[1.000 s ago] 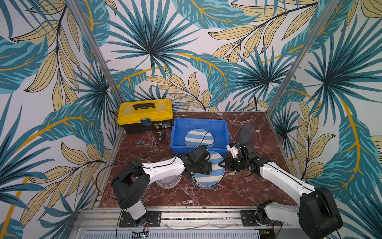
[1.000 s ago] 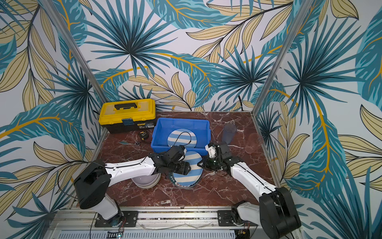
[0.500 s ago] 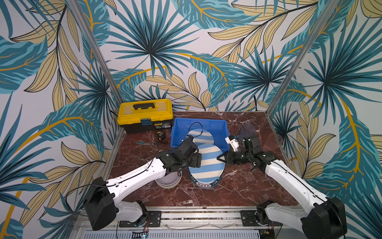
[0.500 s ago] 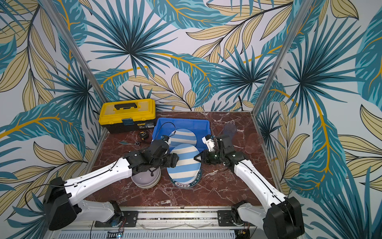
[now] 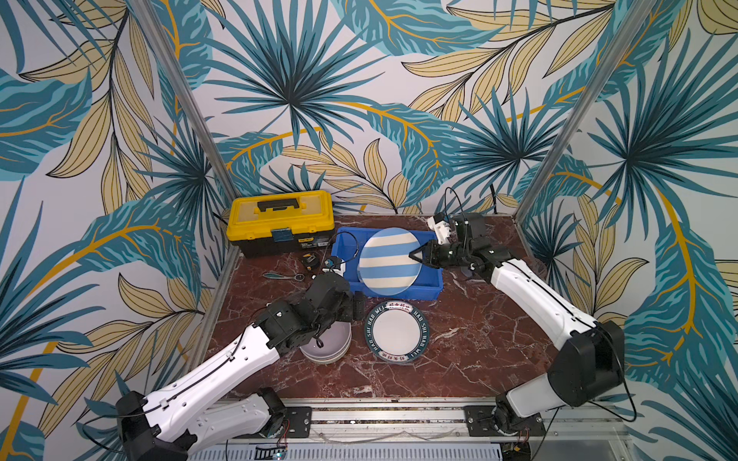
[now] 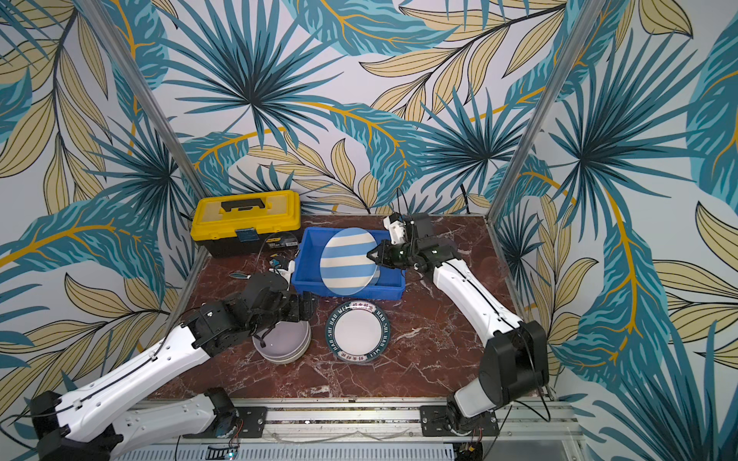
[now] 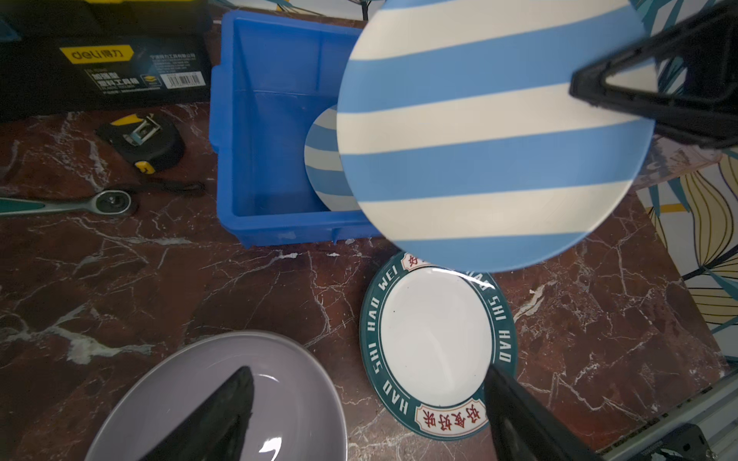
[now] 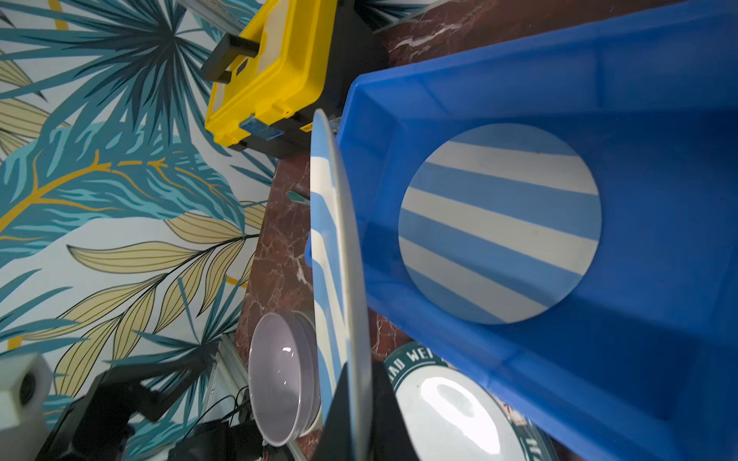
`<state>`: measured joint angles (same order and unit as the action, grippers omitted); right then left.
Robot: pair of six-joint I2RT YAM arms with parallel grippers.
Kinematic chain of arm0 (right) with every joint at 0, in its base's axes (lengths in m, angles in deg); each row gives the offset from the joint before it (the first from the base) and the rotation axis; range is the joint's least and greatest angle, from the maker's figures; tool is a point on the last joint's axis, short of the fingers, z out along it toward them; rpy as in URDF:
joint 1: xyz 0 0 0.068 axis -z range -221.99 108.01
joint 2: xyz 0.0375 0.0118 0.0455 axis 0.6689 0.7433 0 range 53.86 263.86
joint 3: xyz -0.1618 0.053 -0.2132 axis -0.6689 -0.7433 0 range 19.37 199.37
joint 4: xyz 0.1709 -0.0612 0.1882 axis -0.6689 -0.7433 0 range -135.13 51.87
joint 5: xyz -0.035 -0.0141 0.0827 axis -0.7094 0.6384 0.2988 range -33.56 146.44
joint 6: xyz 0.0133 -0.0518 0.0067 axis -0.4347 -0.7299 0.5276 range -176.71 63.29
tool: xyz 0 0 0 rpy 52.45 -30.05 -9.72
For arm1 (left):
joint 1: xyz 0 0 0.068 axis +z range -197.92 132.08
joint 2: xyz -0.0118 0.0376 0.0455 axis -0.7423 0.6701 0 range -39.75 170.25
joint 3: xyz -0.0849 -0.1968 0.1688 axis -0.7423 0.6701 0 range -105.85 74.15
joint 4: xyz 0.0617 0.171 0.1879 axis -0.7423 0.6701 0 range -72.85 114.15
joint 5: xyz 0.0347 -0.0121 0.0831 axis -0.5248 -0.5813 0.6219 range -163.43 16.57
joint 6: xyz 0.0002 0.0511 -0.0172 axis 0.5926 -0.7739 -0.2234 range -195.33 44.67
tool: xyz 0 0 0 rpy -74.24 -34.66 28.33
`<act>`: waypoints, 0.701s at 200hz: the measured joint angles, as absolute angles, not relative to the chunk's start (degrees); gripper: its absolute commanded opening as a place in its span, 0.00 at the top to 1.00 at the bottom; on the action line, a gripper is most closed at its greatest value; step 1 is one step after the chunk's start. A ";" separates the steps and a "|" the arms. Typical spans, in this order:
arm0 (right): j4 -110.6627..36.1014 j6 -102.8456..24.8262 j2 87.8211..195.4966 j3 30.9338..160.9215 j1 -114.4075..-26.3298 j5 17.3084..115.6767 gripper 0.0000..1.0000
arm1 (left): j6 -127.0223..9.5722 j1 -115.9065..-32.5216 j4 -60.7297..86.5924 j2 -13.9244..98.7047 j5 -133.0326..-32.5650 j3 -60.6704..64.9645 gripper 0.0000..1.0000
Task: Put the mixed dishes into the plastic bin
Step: 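Lift the striped plate with the right gripper over the blue bin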
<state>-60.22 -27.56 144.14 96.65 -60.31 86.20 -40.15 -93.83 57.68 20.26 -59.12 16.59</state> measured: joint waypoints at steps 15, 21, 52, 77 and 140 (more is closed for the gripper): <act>-58.91 -26.40 148.36 98.88 -59.57 85.91 1.00 | -40.09 -93.83 58.47 20.26 -59.25 17.16 0.10; -58.77 -26.03 150.15 100.06 -59.20 85.78 1.00 | -40.04 -93.83 58.73 20.23 -59.30 17.26 0.10; -57.57 -24.85 157.56 105.31 -57.95 85.21 1.00 | -40.00 -93.83 59.04 20.23 -59.49 17.35 0.10; -55.96 -23.89 161.16 107.23 -57.76 85.17 1.00 | -39.93 -93.83 59.04 20.23 -59.73 17.44 0.10; -54.69 -23.50 166.59 106.86 -57.78 85.83 1.00 | -39.76 -93.83 59.06 20.23 -60.61 17.75 0.10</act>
